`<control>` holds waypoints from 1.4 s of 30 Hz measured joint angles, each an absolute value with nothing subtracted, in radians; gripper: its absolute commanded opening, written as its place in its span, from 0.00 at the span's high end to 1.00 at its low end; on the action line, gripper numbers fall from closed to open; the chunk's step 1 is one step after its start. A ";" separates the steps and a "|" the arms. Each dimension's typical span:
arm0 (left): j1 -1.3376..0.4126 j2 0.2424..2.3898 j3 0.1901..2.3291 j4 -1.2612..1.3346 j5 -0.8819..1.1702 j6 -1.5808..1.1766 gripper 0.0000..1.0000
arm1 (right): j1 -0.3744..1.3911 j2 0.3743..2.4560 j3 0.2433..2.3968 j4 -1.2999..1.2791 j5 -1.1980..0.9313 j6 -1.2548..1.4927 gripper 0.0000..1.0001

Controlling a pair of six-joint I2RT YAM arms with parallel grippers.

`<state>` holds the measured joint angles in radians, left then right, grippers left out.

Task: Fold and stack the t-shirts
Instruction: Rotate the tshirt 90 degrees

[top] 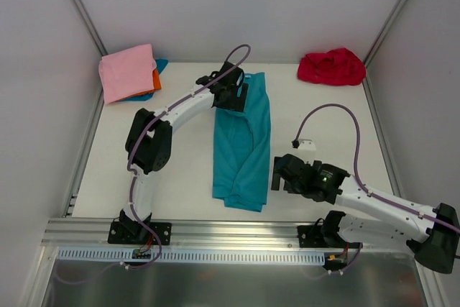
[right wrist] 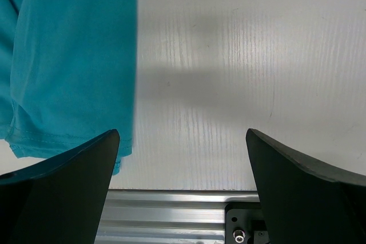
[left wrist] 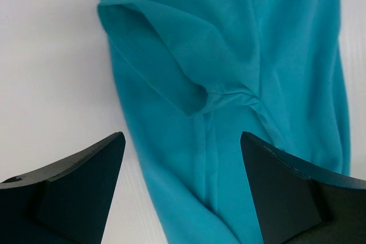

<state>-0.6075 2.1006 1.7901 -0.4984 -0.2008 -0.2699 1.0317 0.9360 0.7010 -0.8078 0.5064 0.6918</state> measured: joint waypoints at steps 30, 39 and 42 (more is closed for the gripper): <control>-0.608 2.243 1.890 -0.502 0.019 -0.304 0.33 | 0.959 0.984 0.688 -0.748 0.448 0.626 0.00; -0.608 2.249 1.890 -0.477 0.018 -0.303 0.36 | 0.949 0.990 0.688 -0.744 0.434 0.619 0.00; -0.608 2.258 1.890 -0.475 0.015 -0.303 0.33 | 0.944 0.990 0.683 -0.741 0.432 0.616 0.01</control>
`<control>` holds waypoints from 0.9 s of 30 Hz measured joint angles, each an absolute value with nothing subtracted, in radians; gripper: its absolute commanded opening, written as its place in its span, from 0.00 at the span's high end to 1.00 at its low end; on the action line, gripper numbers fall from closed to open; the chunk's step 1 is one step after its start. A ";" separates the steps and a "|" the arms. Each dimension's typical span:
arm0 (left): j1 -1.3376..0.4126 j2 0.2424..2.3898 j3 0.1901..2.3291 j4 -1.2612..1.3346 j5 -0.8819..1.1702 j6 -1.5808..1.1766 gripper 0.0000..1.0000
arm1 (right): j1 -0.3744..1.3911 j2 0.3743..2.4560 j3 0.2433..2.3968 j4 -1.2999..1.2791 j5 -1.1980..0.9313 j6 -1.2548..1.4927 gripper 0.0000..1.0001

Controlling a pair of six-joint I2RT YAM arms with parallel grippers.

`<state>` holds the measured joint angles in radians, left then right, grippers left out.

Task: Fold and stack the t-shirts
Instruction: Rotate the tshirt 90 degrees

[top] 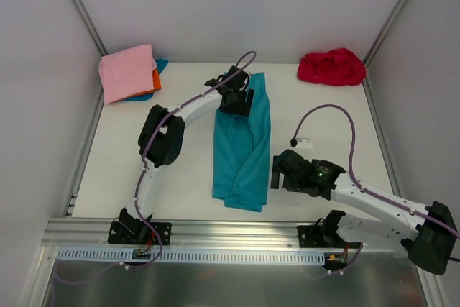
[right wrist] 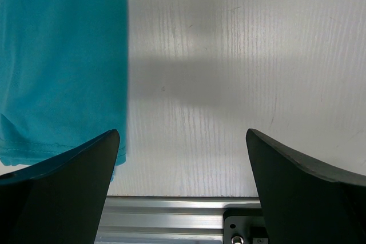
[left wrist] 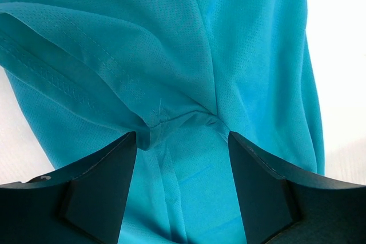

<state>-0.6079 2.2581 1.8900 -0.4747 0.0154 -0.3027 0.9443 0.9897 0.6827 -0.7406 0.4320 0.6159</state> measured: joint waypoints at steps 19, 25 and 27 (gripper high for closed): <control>-0.600 2.265 1.932 -0.484 -0.035 -0.277 0.30 | 0.924 1.032 0.672 -0.705 0.402 0.605 0.01; -0.600 2.276 1.958 -0.478 -0.033 -0.277 0.57 | 0.913 1.034 0.672 -0.701 0.399 0.597 0.01; -0.600 2.287 1.960 -0.477 -0.030 -0.274 0.57 | 0.912 1.034 0.672 -0.701 0.398 0.593 0.00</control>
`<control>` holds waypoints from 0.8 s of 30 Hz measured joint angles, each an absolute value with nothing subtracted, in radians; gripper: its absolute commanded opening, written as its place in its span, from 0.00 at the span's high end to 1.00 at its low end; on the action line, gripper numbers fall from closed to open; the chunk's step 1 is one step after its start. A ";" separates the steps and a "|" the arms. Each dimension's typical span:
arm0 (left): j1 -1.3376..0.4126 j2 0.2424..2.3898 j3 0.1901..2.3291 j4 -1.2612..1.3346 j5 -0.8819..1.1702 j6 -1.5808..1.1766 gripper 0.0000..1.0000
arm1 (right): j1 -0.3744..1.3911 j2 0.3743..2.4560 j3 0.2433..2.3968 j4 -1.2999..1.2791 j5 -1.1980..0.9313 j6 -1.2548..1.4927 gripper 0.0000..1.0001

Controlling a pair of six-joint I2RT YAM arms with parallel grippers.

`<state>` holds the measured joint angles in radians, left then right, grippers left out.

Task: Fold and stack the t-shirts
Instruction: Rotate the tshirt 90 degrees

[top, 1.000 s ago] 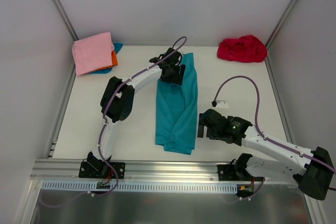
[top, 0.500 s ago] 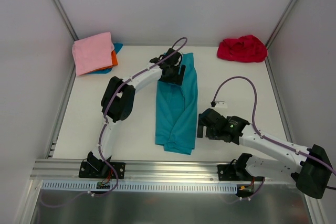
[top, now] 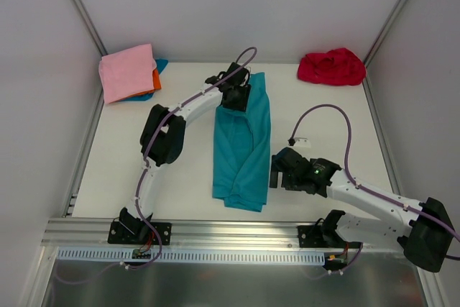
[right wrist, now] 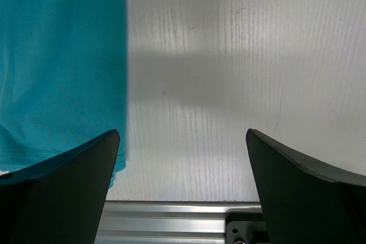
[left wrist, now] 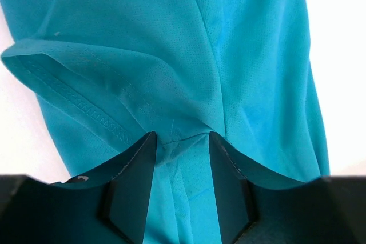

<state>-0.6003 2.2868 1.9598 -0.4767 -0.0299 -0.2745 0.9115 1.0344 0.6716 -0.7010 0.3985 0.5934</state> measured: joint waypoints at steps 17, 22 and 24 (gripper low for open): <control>-0.595 2.310 1.960 -0.485 -0.027 -0.273 1.00 | 0.886 1.038 0.656 -0.691 0.383 0.582 0.00; -0.585 2.310 1.960 -0.484 -0.028 -0.272 1.00 | 0.885 1.048 0.656 -0.689 0.376 0.580 0.01; -0.575 2.309 1.960 -0.485 -0.030 -0.271 1.00 | 0.884 1.051 0.656 -0.686 0.376 0.579 0.01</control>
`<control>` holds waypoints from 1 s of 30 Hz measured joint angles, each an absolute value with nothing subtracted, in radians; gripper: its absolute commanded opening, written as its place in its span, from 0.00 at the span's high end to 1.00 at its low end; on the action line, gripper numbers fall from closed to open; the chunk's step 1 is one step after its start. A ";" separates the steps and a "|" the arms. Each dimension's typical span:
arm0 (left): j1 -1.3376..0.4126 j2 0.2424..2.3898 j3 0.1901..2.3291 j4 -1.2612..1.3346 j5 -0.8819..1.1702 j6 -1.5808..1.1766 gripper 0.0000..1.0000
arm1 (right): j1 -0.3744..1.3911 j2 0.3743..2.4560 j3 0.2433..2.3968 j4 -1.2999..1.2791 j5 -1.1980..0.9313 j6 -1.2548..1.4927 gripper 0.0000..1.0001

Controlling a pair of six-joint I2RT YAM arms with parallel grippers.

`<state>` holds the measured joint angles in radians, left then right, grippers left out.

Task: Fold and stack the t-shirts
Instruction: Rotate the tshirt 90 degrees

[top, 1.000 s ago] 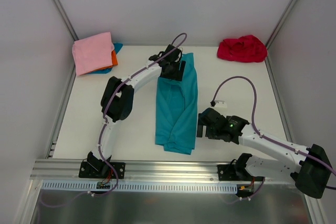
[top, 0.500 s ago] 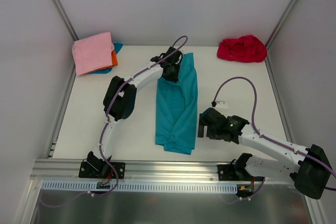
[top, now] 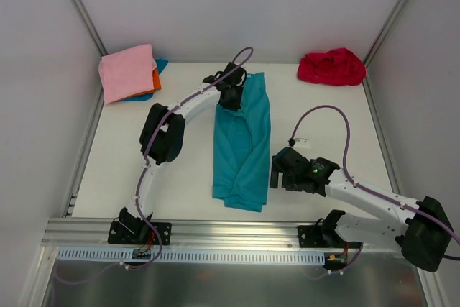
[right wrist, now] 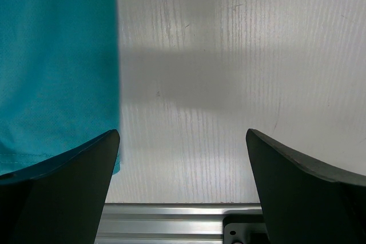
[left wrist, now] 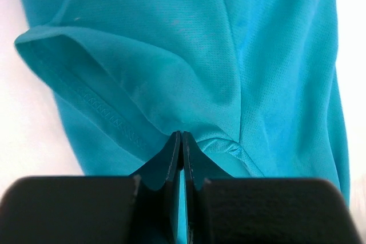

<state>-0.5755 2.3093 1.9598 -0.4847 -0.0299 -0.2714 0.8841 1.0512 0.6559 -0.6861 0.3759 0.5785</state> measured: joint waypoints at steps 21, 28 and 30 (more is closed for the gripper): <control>-0.502 2.302 2.132 -0.525 -0.039 -0.241 0.91 | 0.883 1.069 0.656 -0.680 0.353 0.572 0.01; -0.483 2.300 2.118 -0.532 -0.040 -0.239 0.01 | 0.883 1.071 0.656 -0.677 0.353 0.572 0.00; -0.482 2.300 2.084 -0.533 -0.043 -0.239 0.01 | 0.883 1.074 0.656 -0.677 0.352 0.572 0.01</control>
<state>-0.4820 2.2997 2.0842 -0.5327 -0.0425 -0.2390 0.8829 1.0737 0.6559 -0.6769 0.3515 0.5716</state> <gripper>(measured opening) 0.984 0.993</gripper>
